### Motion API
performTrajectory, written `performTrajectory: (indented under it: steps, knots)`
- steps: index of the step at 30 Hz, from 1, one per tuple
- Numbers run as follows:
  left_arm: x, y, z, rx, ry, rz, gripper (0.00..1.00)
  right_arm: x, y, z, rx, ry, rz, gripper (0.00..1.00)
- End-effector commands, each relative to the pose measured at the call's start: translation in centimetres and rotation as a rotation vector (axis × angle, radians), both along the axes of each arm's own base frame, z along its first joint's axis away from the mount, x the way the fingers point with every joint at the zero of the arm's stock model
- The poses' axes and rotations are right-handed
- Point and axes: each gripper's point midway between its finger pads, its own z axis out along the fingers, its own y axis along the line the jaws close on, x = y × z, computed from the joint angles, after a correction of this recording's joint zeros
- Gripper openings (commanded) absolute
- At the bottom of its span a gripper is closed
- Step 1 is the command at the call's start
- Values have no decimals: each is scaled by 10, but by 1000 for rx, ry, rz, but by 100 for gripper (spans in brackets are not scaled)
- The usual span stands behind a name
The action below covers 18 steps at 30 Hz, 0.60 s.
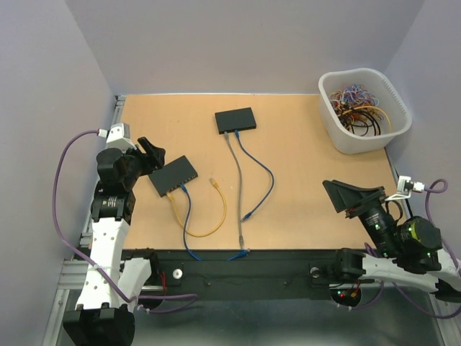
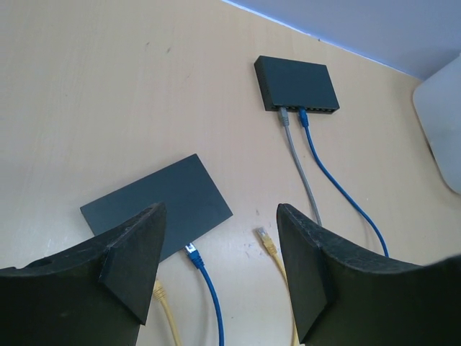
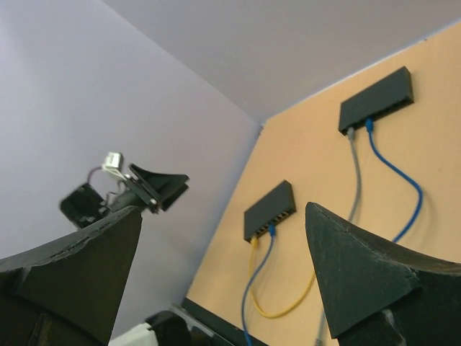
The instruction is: Insert the plug into the switch port
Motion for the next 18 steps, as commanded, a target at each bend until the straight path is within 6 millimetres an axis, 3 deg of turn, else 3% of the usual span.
performTrajectory:
  steps: [1, 9, 18]
  knots:
    - [1, 4, 6, 18, -23, 18, 73, 7, 12, -33, -155, 45, -26, 100]
    - [1, 7, 7, 21, -27, 32, 73, 12, 36, -58, -273, 101, -26, 100]
    - [0, 8, 9, 24, -31, 39, 73, 10, 43, -70, -329, 104, -2, 100]
